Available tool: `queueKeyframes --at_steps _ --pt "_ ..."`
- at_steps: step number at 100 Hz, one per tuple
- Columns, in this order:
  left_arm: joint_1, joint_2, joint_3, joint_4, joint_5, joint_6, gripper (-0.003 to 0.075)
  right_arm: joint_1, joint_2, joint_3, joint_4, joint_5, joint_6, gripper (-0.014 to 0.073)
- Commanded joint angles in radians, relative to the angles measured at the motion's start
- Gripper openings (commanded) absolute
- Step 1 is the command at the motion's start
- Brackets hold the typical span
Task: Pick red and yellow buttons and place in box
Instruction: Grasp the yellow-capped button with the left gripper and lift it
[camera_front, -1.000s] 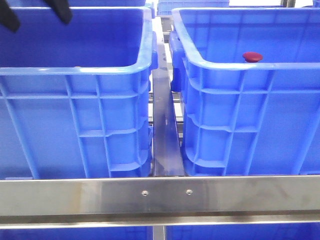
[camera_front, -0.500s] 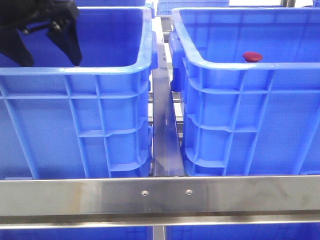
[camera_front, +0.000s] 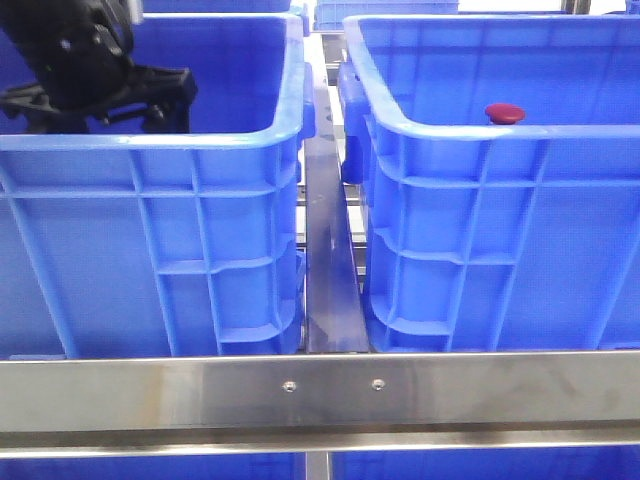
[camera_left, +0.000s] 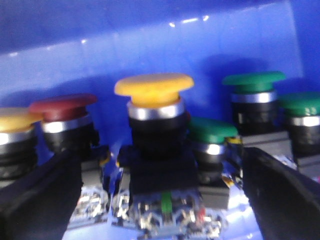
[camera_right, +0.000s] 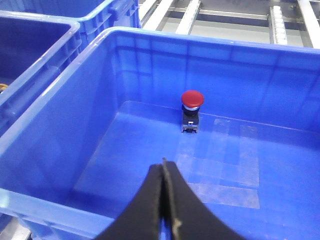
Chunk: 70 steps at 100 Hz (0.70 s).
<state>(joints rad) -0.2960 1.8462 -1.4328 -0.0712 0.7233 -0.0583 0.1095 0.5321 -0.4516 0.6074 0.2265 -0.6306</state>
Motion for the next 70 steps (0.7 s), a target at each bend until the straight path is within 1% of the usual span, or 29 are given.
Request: queueKeyframes --at_steps 1,22,29,36,42,43,52,56,63,70 --pt "0.001 -0.034 -0.033 -0.012 -0.04 -0.012 0.0599 -0.005 -0.001 -0.027 0.003 -0.055 -0.009 -0.0038" --pt "0.001 -0.029 -0.033 -0.012 -0.036 -0.012 0.0599 -0.005 -0.001 -0.027 0.003 -0.055 -0.009 -0.0038" --pt "0.001 -0.029 -0.033 -0.012 -0.034 -0.012 0.0576 -0.005 -0.001 -0.027 0.003 -0.055 -0.009 -0.0038" --pt "0.001 -0.029 -0.033 -0.014 -0.032 -0.012 0.0519 -0.005 -0.001 -0.027 0.003 -0.054 -0.009 -0.0038" --pt "0.001 -0.029 -0.033 -0.014 -0.03 -0.012 0.0436 -0.005 -0.001 -0.027 0.003 -0.054 -0.009 -0.0038" --pt "0.001 -0.029 -0.033 -0.014 -0.03 -0.012 0.0436 -0.005 -0.001 -0.027 0.003 -0.054 -0.009 -0.0038" --pt "0.001 -0.029 -0.033 -0.014 -0.028 -0.012 0.0314 -0.005 -0.001 -0.027 0.003 -0.054 -0.009 -0.0038" --pt "0.001 -0.029 -0.033 -0.014 -0.028 -0.012 0.0272 -0.005 -0.001 -0.027 0.003 -0.053 -0.009 -0.0038" --pt "0.001 -0.029 -0.033 -0.014 -0.028 -0.012 0.0225 -0.005 -0.001 -0.027 0.003 -0.053 -0.009 -0.0038" --pt "0.001 -0.033 -0.033 -0.014 -0.028 -0.012 0.0206 -0.005 -0.001 -0.027 0.003 -0.053 -0.009 -0.0038"
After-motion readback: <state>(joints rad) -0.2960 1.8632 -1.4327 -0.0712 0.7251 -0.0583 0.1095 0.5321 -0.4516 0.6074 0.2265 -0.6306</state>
